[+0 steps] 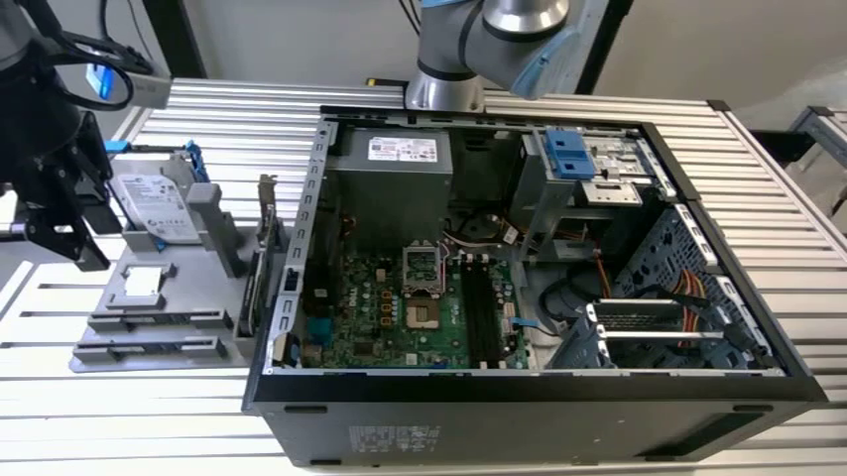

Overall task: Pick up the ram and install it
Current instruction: 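Pick up the ram and move it above insertion slot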

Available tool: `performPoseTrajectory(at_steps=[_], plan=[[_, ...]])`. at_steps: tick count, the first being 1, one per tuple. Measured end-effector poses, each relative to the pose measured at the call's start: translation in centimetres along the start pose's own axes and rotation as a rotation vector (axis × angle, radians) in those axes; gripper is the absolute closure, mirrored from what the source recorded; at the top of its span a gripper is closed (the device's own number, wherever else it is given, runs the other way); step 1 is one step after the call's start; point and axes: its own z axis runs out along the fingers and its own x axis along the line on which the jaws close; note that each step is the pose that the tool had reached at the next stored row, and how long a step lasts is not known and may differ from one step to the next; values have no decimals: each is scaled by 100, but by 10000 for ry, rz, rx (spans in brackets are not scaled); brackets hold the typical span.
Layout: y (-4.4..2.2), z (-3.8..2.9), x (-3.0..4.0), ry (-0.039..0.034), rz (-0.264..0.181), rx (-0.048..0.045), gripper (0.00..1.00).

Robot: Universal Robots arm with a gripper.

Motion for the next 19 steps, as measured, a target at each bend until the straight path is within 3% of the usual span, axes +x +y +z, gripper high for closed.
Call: performPoseTrajectory(at_steps=[19], plan=[[-2,46,1,10,0,-1,0]])
